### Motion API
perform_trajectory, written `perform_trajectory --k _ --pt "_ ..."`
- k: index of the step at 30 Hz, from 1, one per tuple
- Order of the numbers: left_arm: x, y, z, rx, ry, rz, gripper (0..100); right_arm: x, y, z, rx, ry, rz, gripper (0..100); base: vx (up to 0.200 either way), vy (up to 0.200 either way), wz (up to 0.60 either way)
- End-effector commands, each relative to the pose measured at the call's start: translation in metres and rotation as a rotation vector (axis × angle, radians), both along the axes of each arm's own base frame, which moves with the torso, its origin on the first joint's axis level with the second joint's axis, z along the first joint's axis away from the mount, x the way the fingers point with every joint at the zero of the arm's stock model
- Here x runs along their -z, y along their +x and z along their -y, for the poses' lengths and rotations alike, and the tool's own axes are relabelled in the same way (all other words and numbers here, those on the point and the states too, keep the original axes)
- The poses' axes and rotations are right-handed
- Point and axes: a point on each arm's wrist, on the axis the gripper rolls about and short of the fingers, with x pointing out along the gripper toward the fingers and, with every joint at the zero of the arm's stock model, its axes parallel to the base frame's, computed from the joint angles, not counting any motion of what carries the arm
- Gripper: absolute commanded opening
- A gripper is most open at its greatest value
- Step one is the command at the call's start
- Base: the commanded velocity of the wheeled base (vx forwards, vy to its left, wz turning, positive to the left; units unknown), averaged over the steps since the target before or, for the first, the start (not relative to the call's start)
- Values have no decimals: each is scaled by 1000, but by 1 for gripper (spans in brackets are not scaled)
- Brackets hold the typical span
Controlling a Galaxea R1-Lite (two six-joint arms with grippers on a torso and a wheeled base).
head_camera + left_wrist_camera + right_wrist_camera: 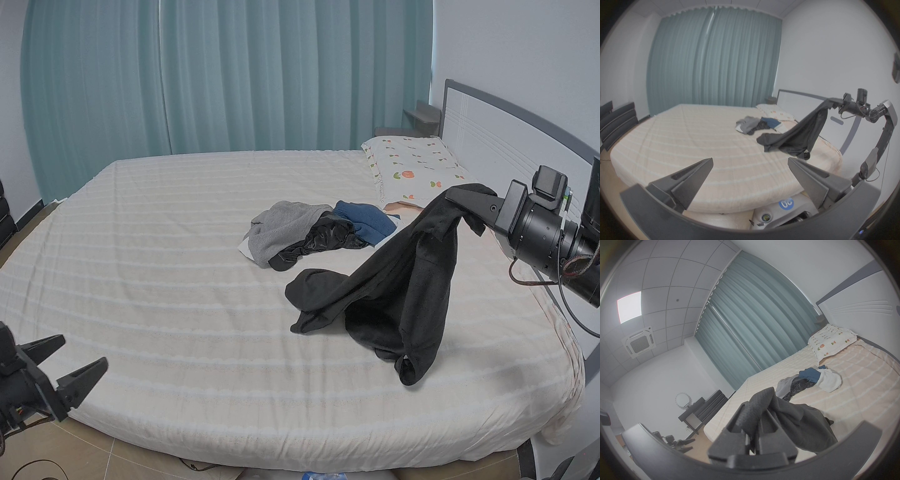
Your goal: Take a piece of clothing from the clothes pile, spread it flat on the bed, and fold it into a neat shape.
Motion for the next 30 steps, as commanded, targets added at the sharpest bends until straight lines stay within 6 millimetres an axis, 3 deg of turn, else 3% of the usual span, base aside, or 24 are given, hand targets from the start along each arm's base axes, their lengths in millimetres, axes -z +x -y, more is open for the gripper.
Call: perform_trajectory --k 1,2,3,5,6,9,17,21,30 --pt "33 74 30 107 29 -266 100 -13 6 -12 -10 20 36 0 0 0 0" --pt "33 74 30 107 29 -266 100 -13 6 -12 -10 20 36 0 0 0 0" --pt "47 97 43 137 46 -306 100 -16 10 -14 -12 24 42 0 0 0 0" --pt "59 116 51 140 49 -328 100 -20 14 -17 -15 27 48 0 0 0 0" --pt "59 116 51 140 49 -328 100 -20 14 -17 -15 27 48 0 0 0 0" --pt "85 150 72 169 60 -364 100 -16 25 -24 -12 21 37 0 0 0 0" --pt "108 186 138 241 3 -413 100 -26 30 -37 -38 37 58 0 0 0 0" --pt "116 196 148 254 -2 -411 100 -29 27 -37 -41 43 69 0 0 0 0" --pt "158 232 182 205 39 -352 100 -32 29 -38 -39 48 78 0 0 0 0"
